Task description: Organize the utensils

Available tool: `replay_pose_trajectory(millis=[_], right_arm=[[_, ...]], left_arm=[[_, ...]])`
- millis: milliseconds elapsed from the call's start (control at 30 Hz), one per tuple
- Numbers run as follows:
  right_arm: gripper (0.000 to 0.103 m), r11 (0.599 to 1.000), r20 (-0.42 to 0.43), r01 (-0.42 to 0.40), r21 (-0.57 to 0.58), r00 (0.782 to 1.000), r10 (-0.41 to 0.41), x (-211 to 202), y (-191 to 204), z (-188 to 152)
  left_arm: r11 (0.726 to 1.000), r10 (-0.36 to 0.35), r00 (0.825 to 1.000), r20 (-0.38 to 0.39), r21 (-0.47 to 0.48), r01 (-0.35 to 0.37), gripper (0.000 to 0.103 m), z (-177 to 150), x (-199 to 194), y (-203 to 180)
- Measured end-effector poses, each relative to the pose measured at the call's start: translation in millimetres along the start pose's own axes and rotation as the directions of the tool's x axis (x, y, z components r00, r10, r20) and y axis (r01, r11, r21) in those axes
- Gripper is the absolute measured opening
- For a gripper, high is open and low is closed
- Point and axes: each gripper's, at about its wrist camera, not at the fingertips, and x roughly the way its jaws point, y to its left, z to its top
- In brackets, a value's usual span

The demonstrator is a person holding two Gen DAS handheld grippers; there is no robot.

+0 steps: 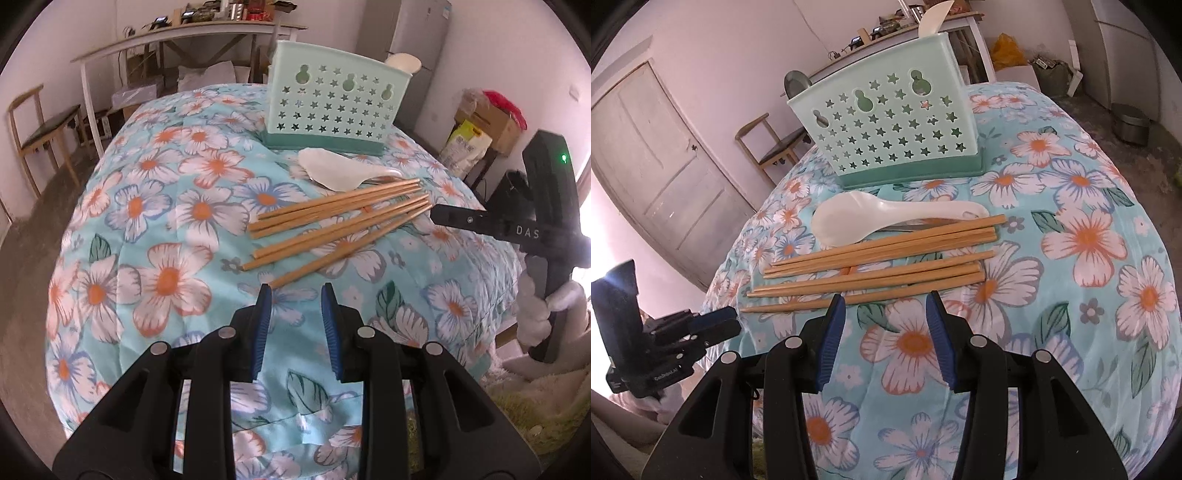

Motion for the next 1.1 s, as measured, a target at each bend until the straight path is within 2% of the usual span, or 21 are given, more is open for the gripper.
replay_pose_trajectory(millis=[100,200,300,500,633,700,767,867,967,1033,1100], right_arm=[[0.045,1.0,-0.005,-0.028,0.007,1.0,0.028,1.7,2.6,2.1],[0.045,0.995,-0.02,-0.093,0.025,0.995,0.094,7.5,8.1,7.5],[0.045,0.99,-0.037,-0.14,0.036,0.989,0.141,18.7,16.6,15.5],[0.045,0.987,-0.04,-0.158,-0.003,0.987,0.158,31.4,29.7,20.1],[0.045,0.99,-0.081,-0.142,0.0,0.987,0.141,44.7,28.5,16.6],[0.044,0.989,-0.076,-0.15,0.015,0.986,0.151,45.5,26.1,14.6],[0.044,0.987,-0.074,-0.158,0.021,0.984,0.159,45.0,24.9,14.2],[0.044,0.985,-0.071,-0.17,0.033,0.983,0.172,43.0,21.7,13.6],[0.044,0.982,-0.065,-0.182,0.045,0.981,0.184,40.9,19.2,13.1],[0.044,0.98,-0.061,-0.19,0.05,0.979,0.193,39.2,18.4,12.5],[0.044,0.98,-0.06,-0.194,0.053,0.979,0.197,37.6,16.9,11.7]], left_arm=[[0.997,-0.054,0.998,-0.019,-0.048,0.053,0.026,-4.1,5.7,5.8],[0.992,-0.104,0.994,-0.036,-0.074,0.101,0.026,-9.6,14.5,7.2],[0.983,-0.146,0.989,-0.018,-0.115,0.143,0.027,-10.3,20.1,14.1],[0.94,-0.24,0.971,0.02,-0.244,0.237,0.028,-8.0,25.6,33.7],[0.894,-0.296,0.953,0.056,-0.335,0.298,0.034,-5.4,30.5,43.6],[0.878,-0.309,0.949,0.066,-0.365,0.311,0.035,-4.1,32.4,46.7],[0.853,-0.326,0.942,0.082,-0.403,0.331,0.036,-2.5,34.4,48.5],[0.79,-0.367,0.923,0.118,-0.485,0.376,0.036,-2.8,38.7,56.0],[0.706,-0.399,0.902,0.163,-0.573,0.416,0.034,-5.8,42.6,65.1],[0.67,-0.399,0.899,0.178,-0.612,0.419,0.03,-7.1,45.5,68.9],[0.642,-0.382,0.906,0.182,-0.653,0.401,0.023,-6.7,49.1,72.5]])
